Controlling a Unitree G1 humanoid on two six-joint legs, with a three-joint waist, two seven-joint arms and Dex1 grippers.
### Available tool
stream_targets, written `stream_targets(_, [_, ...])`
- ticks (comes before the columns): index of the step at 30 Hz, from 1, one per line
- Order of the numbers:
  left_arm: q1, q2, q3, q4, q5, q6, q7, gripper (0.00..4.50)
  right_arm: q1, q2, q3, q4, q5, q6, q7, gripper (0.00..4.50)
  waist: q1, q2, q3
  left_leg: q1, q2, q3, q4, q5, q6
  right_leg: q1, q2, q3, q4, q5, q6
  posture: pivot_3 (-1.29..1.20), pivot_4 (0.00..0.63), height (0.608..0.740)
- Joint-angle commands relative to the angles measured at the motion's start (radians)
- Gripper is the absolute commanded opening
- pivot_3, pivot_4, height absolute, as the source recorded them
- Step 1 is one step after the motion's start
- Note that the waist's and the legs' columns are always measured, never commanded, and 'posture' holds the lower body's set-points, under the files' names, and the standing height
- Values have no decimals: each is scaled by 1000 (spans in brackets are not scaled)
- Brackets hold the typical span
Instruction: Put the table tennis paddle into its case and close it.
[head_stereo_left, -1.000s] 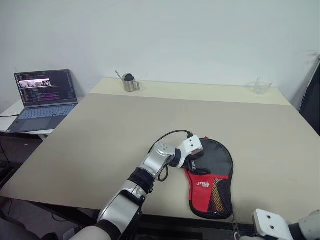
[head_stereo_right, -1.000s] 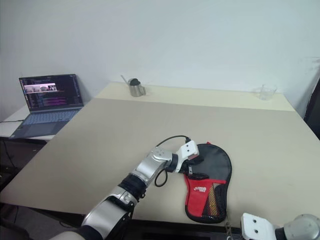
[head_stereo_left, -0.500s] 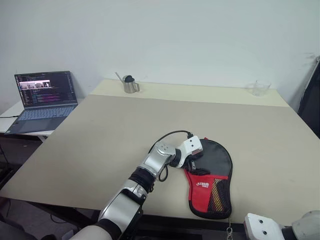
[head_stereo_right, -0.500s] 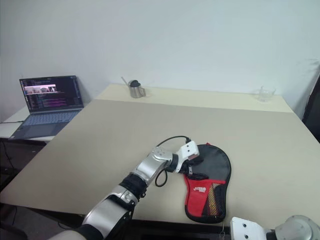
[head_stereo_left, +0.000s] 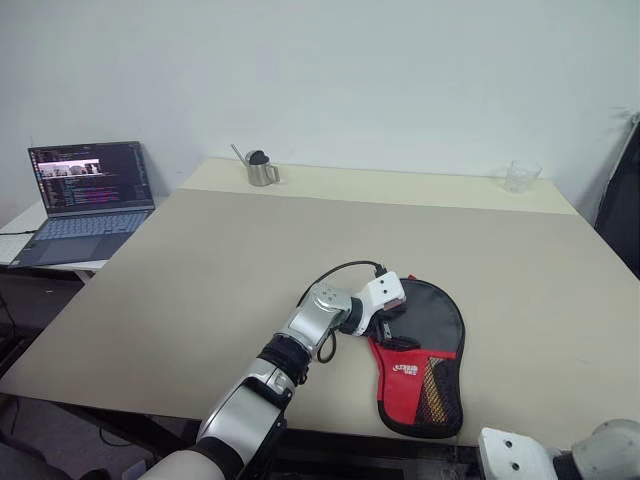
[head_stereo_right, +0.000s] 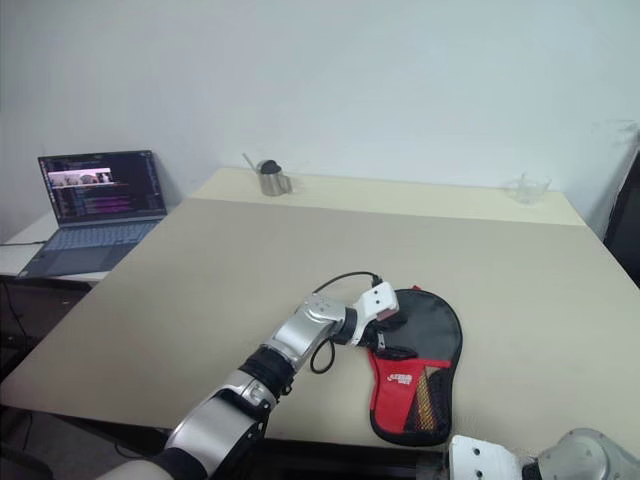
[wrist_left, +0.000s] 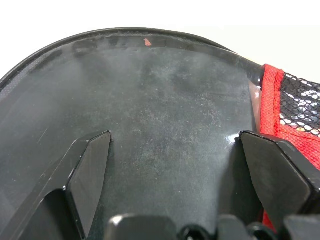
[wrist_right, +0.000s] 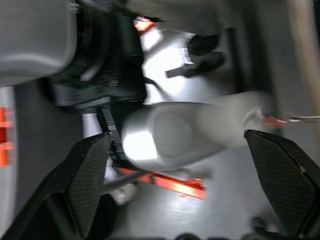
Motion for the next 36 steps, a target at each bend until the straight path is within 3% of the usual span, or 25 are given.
stream_targets(1, [29,14,-39,52,36,14,-12,4500,-31,-11,-55,23,3,1,-6,4461,0,0,0,0,0,0,0,0,0,0,0,0,0,0,0,0,150,740])
stream_targets(4, [10,42,-9,9,11,-3,-34,4500,-70,5,-164,83,40,-20,21,4461,-1,0,0,0,0,1,0,0,0,0,0,0,0,0,0,0,150,740])
stream_targets(7, [-49,96,51,-56,-31,26,-53,4500,-160,9,-320,274,104,-106,132,4461,-12,-1,4,0,0,2,-1,0,0,-1,1,1,1,0,0,0,150,740])
stream_targets(11, [-99,193,104,-140,-83,41,-127,4500,-240,6,-358,511,101,-262,237,4461,-22,-1,14,0,0,2,-1,0,0,-2,4,2,2,1,-1,0,150,740])
stream_targets(17, [-98,457,237,-323,-245,56,-352,4500,-394,-22,-324,862,37,-487,344,4461,-23,4,22,-2,0,8,-4,0,0,-5,5,7,2,3,6,0,150,740])
stream_targets(22, [-96,783,423,-296,-376,116,-516,4500,-476,-81,-379,1016,49,-557,436,4461,-33,7,30,-2,0,11,-4,0,0,-8,7,8,4,2,6,0,150,740])
stream_targets(26, [-35,964,496,-268,-435,132,-579,4500,-531,-127,-436,1083,82,-555,483,4461,-32,10,31,-1,2,12,-4,-1,0,-10,6,7,6,1,5,0,150,740])
stream_targets(29, [-6,1031,517,-266,-489,147,-579,4500,-580,-133,-442,1116,96,-557,503,4461,-22,9,31,-1,1,12,-4,-1,0,-9,3,7,7,-1,1,0,150,740])
stream_targets(36, [112,1089,552,-324,-537,169,-562,4500,-657,-147,-406,1193,89,-594,553,4461,-17,9,31,-1,0,16,2,0,0,-12,-6,8,15,-1,-1,0,150,740])
